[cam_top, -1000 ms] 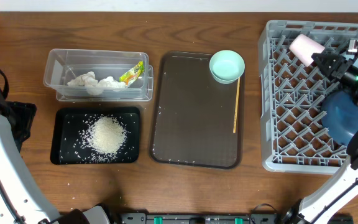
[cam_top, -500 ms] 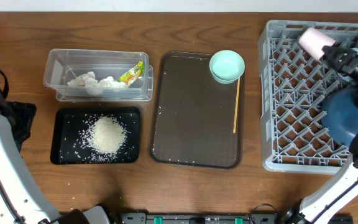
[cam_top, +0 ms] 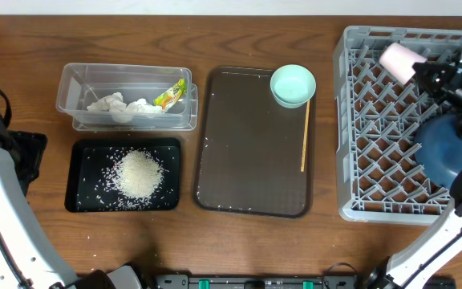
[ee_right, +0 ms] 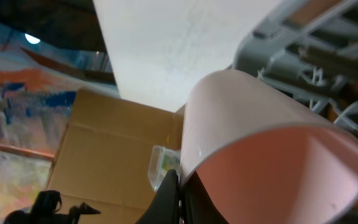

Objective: Sort waste into correct bins and load items into the dishwasher rack
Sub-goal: 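Set the pink cup upright in the rack and open the right gripper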

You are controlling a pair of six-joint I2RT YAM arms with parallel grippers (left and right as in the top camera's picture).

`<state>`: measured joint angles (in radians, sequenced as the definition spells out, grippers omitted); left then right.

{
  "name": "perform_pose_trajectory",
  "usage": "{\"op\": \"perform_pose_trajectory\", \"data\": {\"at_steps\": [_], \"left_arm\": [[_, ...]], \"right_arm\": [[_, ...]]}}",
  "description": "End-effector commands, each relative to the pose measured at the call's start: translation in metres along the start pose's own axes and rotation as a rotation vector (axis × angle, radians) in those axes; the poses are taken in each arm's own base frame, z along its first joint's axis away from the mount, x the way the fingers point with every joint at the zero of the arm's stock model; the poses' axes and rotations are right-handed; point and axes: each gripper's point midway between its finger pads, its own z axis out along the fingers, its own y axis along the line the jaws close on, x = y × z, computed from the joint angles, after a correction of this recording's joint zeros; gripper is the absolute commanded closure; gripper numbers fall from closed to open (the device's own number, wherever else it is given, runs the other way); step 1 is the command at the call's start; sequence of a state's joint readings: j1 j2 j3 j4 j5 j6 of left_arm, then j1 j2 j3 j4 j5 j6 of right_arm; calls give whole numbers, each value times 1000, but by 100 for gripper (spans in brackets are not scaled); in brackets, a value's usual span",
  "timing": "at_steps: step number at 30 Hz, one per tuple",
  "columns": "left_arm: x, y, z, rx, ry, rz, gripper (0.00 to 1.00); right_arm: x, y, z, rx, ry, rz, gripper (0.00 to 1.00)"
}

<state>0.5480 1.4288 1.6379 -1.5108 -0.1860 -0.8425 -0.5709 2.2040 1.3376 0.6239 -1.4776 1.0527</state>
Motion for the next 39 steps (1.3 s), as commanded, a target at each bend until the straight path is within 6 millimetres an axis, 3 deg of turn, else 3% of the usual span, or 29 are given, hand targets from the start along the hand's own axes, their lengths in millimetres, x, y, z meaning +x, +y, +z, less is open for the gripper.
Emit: {"op": "perform_pose_trajectory", "data": {"at_steps": [1, 17, 23, 27, 33, 34, 36, 38, 39], "left_arm": [[-2, 2, 0, -8, -5, -19, 6], [-2, 2, 0, -8, -5, -19, 6], [-2, 2, 0, -8, -5, -19, 6], [-2, 2, 0, -8, -5, -19, 6], [-2, 2, 0, -8, -5, -19, 6], [-2, 2, 0, -8, -5, -19, 6], [-2, 2, 0, -8, -5, -19, 6], [-2, 2, 0, -8, -5, -19, 6], [-2, 2, 0, -8, -5, -19, 6]], "right_arm": [[1, -8, 3, 15, -9, -60, 99], [-5, -16, -12, 38, -50, -38, 97], [-7, -17, -13, 43, -58, -36, 77], [-11, -27, -18, 79, -97, 12, 73], [-9, -64, -33, 214, -177, 125, 73], [-8, -70, -37, 242, -191, 143, 71], [-11, -72, -44, 273, -217, 159, 58], [-17, -60, -49, 274, -234, 124, 46], [-21, -52, -53, 277, -246, 105, 34]]}}
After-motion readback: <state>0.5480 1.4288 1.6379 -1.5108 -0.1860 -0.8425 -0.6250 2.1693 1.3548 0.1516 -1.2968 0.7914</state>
